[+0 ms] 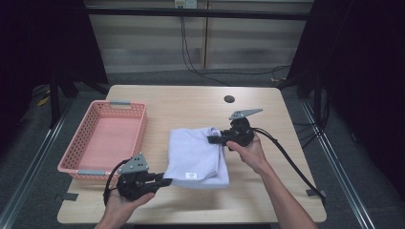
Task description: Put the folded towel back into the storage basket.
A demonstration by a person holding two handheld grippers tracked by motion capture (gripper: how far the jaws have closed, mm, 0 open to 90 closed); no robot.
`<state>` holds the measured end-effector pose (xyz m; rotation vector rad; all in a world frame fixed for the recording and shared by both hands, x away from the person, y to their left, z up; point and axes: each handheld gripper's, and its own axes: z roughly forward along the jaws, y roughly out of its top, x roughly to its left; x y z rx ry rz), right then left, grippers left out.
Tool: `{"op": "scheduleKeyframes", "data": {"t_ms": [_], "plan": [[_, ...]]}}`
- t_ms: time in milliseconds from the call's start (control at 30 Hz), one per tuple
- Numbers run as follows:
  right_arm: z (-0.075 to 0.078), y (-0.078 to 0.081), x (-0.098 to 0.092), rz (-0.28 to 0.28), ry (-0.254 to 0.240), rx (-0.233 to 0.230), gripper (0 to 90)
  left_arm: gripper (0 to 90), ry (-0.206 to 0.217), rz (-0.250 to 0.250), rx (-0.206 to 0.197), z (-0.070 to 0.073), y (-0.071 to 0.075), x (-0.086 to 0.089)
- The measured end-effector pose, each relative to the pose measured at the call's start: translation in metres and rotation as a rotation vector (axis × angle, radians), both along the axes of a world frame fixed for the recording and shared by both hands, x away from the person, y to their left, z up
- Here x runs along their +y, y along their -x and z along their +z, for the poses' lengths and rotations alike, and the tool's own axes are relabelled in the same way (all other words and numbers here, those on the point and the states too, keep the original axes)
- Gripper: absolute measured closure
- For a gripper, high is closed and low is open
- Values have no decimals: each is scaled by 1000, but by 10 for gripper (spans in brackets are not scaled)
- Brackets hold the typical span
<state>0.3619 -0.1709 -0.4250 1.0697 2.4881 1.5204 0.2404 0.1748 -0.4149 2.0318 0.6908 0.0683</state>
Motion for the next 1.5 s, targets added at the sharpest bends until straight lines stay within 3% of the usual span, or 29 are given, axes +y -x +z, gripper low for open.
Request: {"op": "scheduleKeyframes", "data": {"t_ms": [400, 800, 1067, 1233, 1500], "plan": [[11, -19, 20, 12, -42, -9, 672, 781, 15, 48, -27, 18, -10, 26], [39, -39, 69, 84, -37, -49, 674, 783, 31, 120, -41, 28, -10, 67], [60, -48, 89, 103, -40, -74, 676, 783, 44, 154, -54, 38, -13, 84], [67, -55, 101, 127, -30, -74, 677, 784, 44, 176, -55, 41, -14, 95], [73, -64, 119, 137, -58, -68, 678, 784, 49, 209, -51, 44, -18, 111]]}}
